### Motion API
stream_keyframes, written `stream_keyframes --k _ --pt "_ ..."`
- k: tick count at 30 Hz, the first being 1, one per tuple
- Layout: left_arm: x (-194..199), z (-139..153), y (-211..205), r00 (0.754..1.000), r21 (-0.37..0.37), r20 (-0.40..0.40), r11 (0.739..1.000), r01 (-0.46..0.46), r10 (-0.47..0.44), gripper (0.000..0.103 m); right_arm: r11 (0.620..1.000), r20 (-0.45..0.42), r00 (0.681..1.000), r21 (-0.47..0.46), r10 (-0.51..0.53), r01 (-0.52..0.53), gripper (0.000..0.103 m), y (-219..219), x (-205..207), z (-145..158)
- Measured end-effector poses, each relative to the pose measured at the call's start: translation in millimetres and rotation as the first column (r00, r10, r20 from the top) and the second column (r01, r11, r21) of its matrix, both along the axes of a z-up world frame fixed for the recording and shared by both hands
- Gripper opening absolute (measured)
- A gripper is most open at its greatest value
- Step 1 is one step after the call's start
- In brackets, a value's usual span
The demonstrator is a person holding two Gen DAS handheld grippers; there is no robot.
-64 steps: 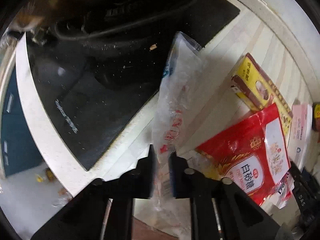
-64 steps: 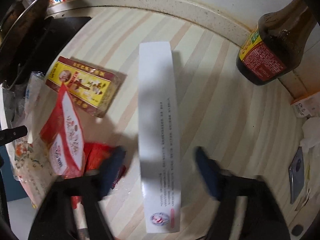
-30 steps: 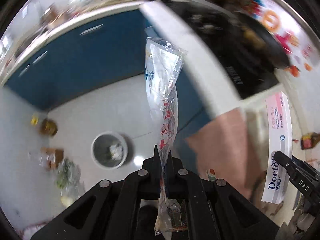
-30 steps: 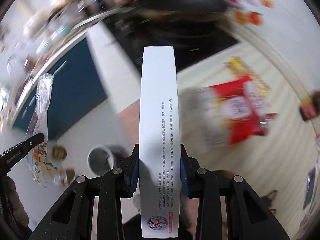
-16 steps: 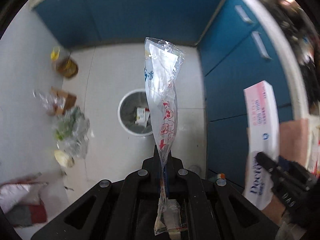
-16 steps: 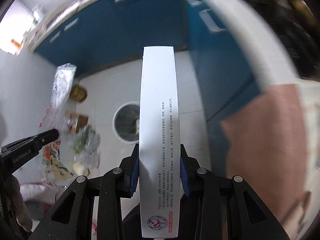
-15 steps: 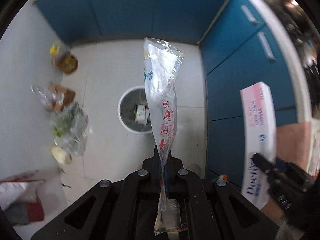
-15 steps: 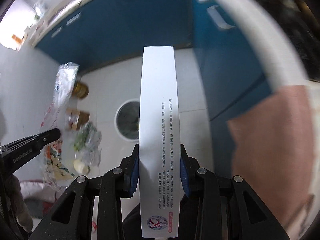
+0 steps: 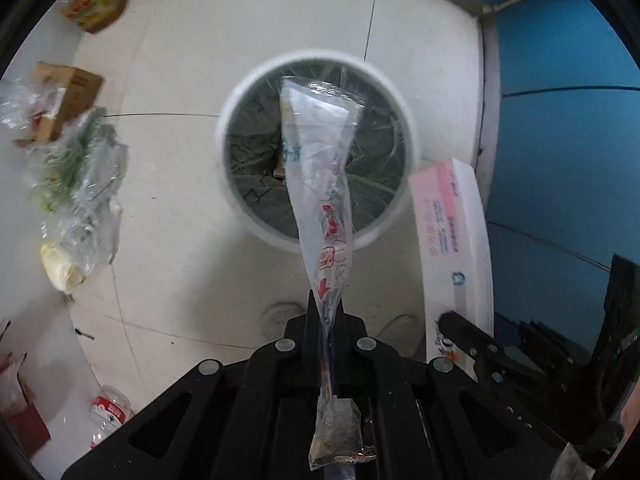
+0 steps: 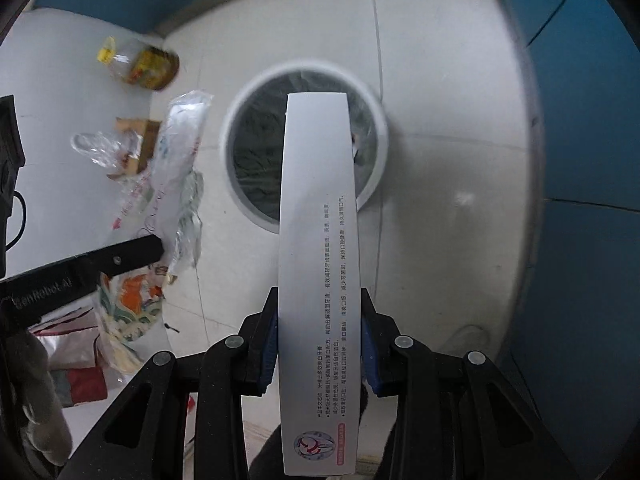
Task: Collect trash
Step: 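Carry both items over the bin and open both tools to drop them, then move both tools back toward the counter by the stove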
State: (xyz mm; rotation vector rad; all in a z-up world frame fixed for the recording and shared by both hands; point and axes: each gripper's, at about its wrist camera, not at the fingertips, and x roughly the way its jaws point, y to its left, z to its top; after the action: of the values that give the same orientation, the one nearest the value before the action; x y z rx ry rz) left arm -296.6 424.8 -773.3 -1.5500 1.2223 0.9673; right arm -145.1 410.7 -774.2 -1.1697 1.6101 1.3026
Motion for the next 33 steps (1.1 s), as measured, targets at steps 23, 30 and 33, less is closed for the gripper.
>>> stream_keyframes --k 23,30,33 --pt "-37 48 8 0.98 0.202 -0.192 0.979 -0.008 0.048 0.103 0.991 0.212 0.975 0.107 0.059 -0.083 0.103 34 6 17" --pt "-38 155 -33 0.955 0.351 -0.285 0.936 0.023 0.084 0.103 0.972 0.264 0.964 0.216 0.028 -0.087 0.103 1 14 117" --pt "-36 200 -53 0.953 0.395 -0.286 0.918 0.02 0.103 0.103 0.958 0.273 0.962 0.268 0.024 -0.099 0.103 -17 15 168"
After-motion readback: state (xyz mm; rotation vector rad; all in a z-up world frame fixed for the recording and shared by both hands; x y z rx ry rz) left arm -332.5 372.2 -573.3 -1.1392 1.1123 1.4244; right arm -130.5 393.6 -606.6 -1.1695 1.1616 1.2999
